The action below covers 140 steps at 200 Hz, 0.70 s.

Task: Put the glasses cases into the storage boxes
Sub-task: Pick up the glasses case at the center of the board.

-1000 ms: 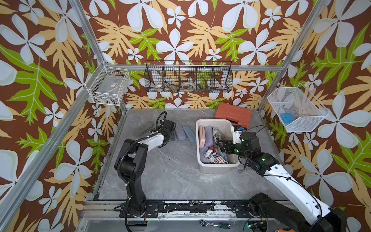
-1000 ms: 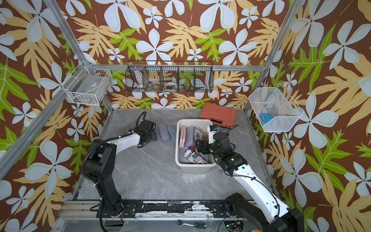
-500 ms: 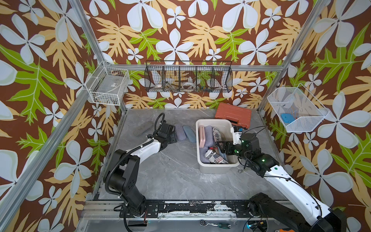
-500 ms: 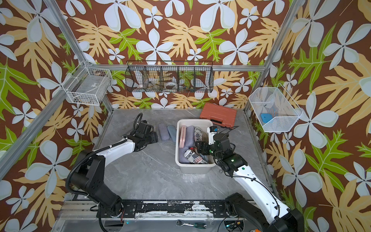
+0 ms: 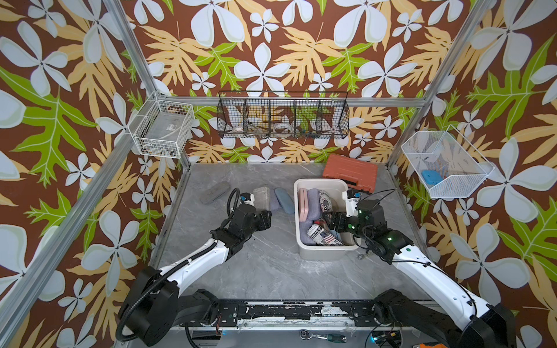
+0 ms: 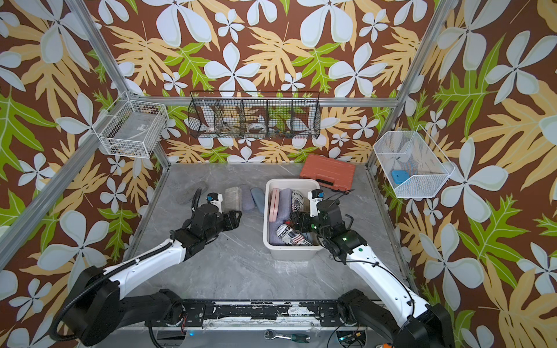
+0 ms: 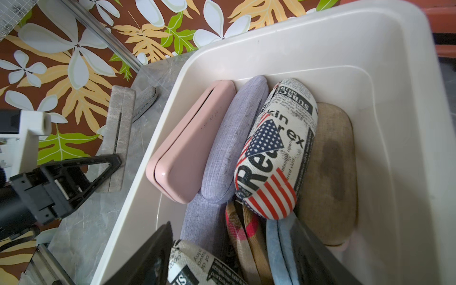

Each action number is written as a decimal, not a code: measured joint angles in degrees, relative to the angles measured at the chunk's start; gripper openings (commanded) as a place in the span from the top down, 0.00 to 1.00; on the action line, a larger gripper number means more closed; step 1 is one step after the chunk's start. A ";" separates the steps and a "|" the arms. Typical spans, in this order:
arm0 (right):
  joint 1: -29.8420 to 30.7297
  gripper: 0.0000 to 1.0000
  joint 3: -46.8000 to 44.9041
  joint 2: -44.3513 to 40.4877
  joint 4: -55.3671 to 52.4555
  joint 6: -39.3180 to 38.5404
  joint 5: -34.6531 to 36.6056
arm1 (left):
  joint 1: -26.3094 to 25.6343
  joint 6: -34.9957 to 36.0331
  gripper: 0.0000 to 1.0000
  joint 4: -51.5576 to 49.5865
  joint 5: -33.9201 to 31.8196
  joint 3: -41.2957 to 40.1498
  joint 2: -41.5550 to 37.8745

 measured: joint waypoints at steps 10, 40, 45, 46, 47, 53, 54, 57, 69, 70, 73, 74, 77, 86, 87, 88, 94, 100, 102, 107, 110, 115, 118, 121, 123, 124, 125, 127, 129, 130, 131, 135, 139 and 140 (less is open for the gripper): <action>0.04 0.25 0.00 0.02 0.42 0.61 -0.02 | -0.83 0.07 0.36 0.87 0.72 -0.07 -1.88; 0.33 0.25 -0.35 -1.18 2.14 1.57 0.04 | -4.37 0.44 0.36 3.32 1.03 0.92 -5.49; 0.33 0.25 -0.66 -1.73 2.73 1.97 0.07 | -5.18 0.76 0.36 3.50 1.20 1.20 -5.75; 0.35 0.25 -0.70 -1.79 2.84 2.05 0.07 | -5.29 0.81 0.36 3.50 1.20 1.25 -5.77; 0.35 0.25 -0.79 -1.92 3.04 2.23 0.07 | -5.51 0.96 0.36 3.54 1.18 1.36 -5.84; 0.37 0.25 -1.11 -2.45 3.54 2.82 0.09 | -6.40 1.44 0.36 3.78 1.51 1.73 -5.99; 0.37 0.25 -1.20 -2.58 3.69 2.82 0.09 | -6.64 1.46 0.36 3.80 1.62 1.81 -6.01; 0.37 0.25 -1.38 -2.86 3.89 2.78 0.11 | -7.10 1.53 0.36 3.87 1.75 2.03 -6.08; 0.44 0.24 -1.84 -3.96 4.59 3.10 0.09 | -8.96 2.05 0.36 4.28 1.81 2.78 -6.23; 0.44 0.24 -1.84 -4.00 4.63 3.15 0.09 | -9.07 2.10 0.36 4.31 1.84 2.82 -6.23; 0.46 0.24 -1.86 -4.22 4.74 3.23 0.09 | -9.51 2.27 0.36 4.42 1.95 2.99 -6.25; 0.44 0.24 -1.86 -4.31 4.79 3.30 0.09 | -9.68 2.38 0.36 4.48 1.99 3.06 -6.25; 0.44 0.25 -1.86 -4.50 4.94 3.52 0.09 | -10.08 2.69 0.36 4.63 2.01 3.21 -6.25; 0.48 0.25 -1.92 -5.25 5.57 4.04 0.07 | -11.34 2.99 0.36 5.11 2.01 3.67 -6.19; 0.48 0.25 -1.95 -5.38 5.64 4.02 0.04 | -11.43 3.02 0.36 5.14 2.01 3.69 -6.19; 0.48 0.25 -1.95 -5.42 5.68 4.02 0.04 | -11.61 3.04 0.36 5.22 2.01 3.74 -6.16; 0.48 0.25 -2.05 -5.99 6.14 4.07 0.04 | -12.35 3.28 0.36 5.51 2.01 4.09 -5.99; 0.48 0.24 -2.23 -6.47 6.58 4.15 0.00 | -12.94 3.50 0.36 5.70 2.03 4.46 -5.77; 0.48 0.25 -2.27 -6.62 6.73 4.24 0.00 | -13.14 3.56 0.36 5.77 2.03 4.57 -5.68; 0.48 0.24 -2.40 -7.04 6.91 4.26 -0.02 | -13.62 3.87 0.36 5.92 2.03 4.92 -5.40; 0.48 0.24 -2.45 -7.23 6.99 4.28 -0.02 | -13.84 4.07 0.36 5.95 2.03 5.11 -5.25; 0.48 0.25 -2.47 -7.54 7.08 4.42 -0.04 | -14.14 4.28 0.36 5.97 2.01 5.42 -4.98; 0.48 0.25 -2.47 -7.67 7.17 4.48 -0.04 | -14.29 4.33 0.36 5.99 2.01 5.55 -4.83; 0.48 0.25 -2.47 -7.82 7.28 4.48 -0.04 | -14.40 4.33 0.36 5.99 1.99 5.66 -4.70; 0.48 0.25 -2.45 -7.91 7.30 4.50 -0.02 | -14.49 4.33 0.36 6.03 2.01 5.75 -4.61; 0.48 0.25 -2.45 -7.93 7.30 4.50 -0.02 | -14.56 4.35 0.36 6.05 1.99 5.79 -4.52; 0.48 0.25 -2.43 -8.00 7.30 4.52 -0.02 | -14.58 4.35 0.36 6.05 1.99 5.84 -4.48; 0.48 0.25 -2.38 -8.07 7.32 4.57 -0.02 | -14.69 4.35 0.36 6.08 1.99 5.90 -4.37; 0.48 0.25 -2.36 -8.13 7.30 4.61 -0.02 | -14.73 4.35 0.36 6.10 1.99 5.97 -4.28; 0.48 0.25 -2.34 -8.17 7.30 4.68 -0.02 | -14.75 4.35 0.36 6.12 1.99 5.99 -4.24; 0.48 0.25 -2.32 -8.20 7.30 4.70 -0.02 | -14.80 4.37 0.36 6.19 1.99 6.03 -4.15; 0.48 0.24 -2.25 -8.31 7.32 4.94 -0.02 | -14.91 4.39 0.36 6.32 1.99 6.14 -3.93; 0.48 0.25 -2.23 -8.39 7.37 5.31 0.00 | -14.99 4.44 0.36 6.34 2.01 6.27 -3.65; 0.48 0.25 -2.21 -8.41 7.41 5.38 0.00 | -14.99 4.44 0.36 6.34 2.01 6.32 -3.56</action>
